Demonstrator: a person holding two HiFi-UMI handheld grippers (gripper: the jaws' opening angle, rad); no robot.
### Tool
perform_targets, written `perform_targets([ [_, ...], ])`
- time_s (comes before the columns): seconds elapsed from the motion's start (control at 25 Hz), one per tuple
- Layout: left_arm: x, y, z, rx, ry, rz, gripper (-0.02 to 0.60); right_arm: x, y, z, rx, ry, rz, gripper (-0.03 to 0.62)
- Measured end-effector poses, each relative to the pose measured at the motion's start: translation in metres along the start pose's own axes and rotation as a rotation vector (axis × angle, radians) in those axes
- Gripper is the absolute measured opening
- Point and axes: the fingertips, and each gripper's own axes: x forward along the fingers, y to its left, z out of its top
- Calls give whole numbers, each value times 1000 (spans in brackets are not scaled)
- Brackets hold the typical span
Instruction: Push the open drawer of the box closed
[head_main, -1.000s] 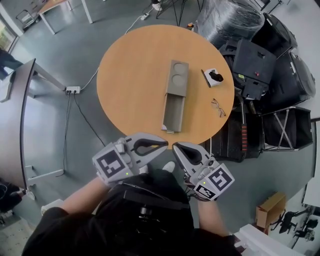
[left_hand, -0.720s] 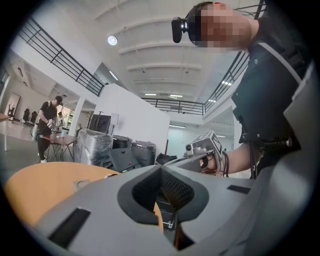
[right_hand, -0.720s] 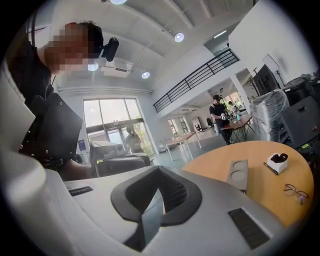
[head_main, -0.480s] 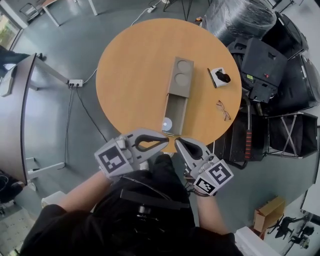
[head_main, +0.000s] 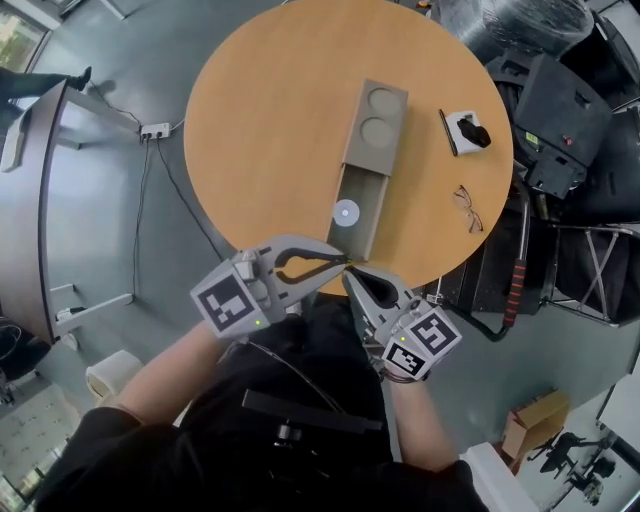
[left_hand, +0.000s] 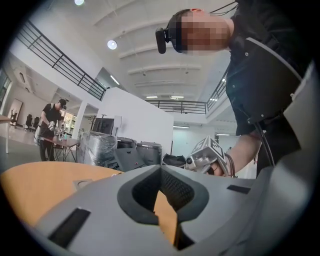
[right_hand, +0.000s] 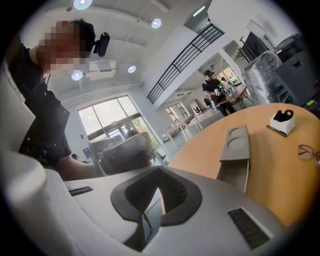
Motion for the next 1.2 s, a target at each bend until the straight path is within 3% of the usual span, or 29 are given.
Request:
perform_targets([
  [0.4, 22, 28, -87, -40, 52, 56, 32, 35, -54, -96, 138, 81, 27, 6],
  [0.6, 25, 34, -134, -60, 125, 69, 32, 48, -80, -137, 192, 126, 14, 7],
  [1.2, 33, 47, -197, -112, 172, 115, 32, 69, -118, -185, 341, 119, 9, 6],
])
